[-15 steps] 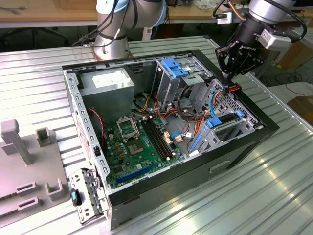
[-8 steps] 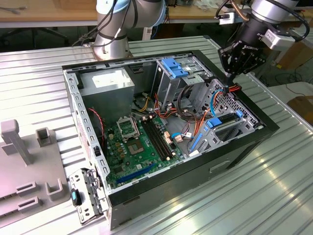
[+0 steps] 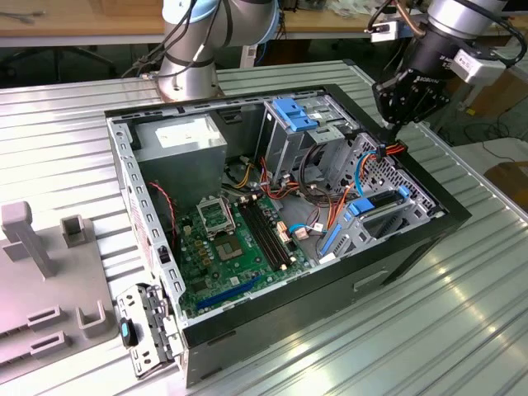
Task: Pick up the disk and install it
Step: 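Insert the first disk wire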
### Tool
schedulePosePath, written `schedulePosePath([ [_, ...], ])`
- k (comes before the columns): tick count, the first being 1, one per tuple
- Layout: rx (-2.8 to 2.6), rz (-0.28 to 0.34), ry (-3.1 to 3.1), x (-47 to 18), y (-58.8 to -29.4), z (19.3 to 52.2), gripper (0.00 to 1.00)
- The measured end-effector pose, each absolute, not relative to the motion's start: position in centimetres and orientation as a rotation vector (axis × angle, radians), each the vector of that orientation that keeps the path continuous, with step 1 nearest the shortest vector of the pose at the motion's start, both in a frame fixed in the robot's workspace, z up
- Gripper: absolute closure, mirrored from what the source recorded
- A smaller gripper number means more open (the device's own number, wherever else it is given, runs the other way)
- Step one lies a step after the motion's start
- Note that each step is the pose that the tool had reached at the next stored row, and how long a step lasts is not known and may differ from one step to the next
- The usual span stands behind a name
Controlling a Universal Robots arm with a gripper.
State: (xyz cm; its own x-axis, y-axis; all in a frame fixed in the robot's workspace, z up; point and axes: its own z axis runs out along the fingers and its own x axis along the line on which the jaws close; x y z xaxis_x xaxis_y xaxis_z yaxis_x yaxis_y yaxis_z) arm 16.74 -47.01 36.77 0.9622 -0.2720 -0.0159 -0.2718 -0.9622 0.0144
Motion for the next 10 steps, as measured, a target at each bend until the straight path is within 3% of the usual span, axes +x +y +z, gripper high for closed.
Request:
schedulePosePath([
  [3, 3.105, -0.023, -0.386, 16.75, -46.93, 37.12, 0.89],
  [10, 3.119, 0.056, -0.312, 16.74, -46.94, 37.22, 0.89],
])
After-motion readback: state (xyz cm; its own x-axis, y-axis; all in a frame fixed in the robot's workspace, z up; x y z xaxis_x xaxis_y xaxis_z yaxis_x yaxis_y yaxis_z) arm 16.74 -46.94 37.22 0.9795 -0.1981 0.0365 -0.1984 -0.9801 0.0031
